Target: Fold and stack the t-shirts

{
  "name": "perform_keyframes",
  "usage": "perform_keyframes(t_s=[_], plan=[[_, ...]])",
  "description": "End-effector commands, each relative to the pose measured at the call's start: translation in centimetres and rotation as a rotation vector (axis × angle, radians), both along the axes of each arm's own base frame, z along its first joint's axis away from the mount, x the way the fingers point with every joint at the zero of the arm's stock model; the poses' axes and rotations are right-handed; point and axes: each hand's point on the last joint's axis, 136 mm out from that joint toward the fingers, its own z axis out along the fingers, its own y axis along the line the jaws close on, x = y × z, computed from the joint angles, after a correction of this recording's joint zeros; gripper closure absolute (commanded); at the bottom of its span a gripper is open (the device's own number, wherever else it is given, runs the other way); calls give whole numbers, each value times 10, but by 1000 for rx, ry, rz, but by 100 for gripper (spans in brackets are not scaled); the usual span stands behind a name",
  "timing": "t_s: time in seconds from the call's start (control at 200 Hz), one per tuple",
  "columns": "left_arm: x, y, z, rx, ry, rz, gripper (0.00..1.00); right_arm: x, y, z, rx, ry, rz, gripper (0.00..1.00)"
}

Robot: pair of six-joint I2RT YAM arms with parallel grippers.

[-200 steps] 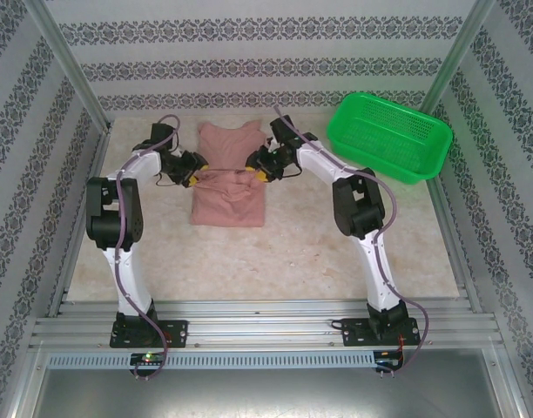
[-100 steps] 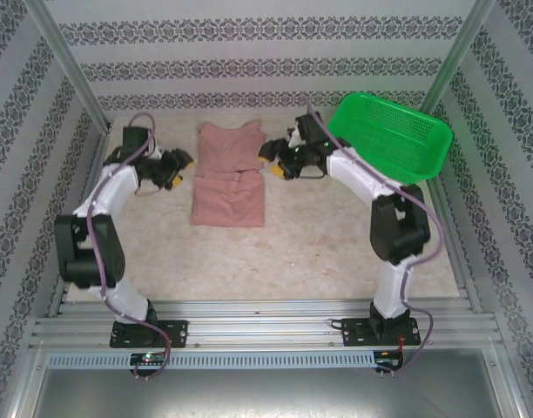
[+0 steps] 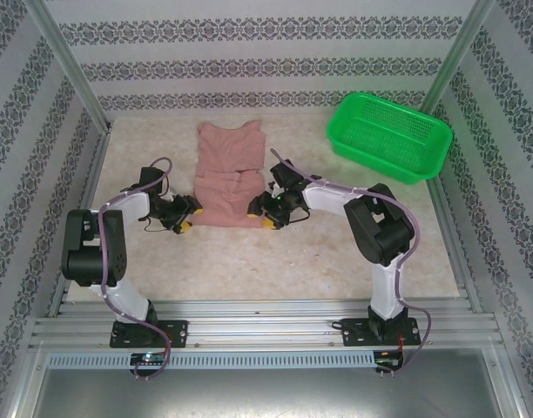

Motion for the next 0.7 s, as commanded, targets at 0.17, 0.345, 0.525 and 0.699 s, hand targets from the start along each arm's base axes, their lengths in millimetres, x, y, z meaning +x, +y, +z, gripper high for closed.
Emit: perform_keyframes(t_s=[0.17, 0.345, 0.525, 0.699], plan=[[28, -17, -12, 18, -55, -17, 65, 9, 5, -18, -46, 16, -9, 56], [11, -13, 6, 73, -53, -66, 94, 8, -4, -7, -45, 0, -39, 90], [-30, -11, 35, 93, -73, -69, 100, -21, -5, 20, -20, -12, -43, 100], [-98, 3, 32, 153, -21, -34, 100, -67, -17, 30, -47, -9, -61, 100]])
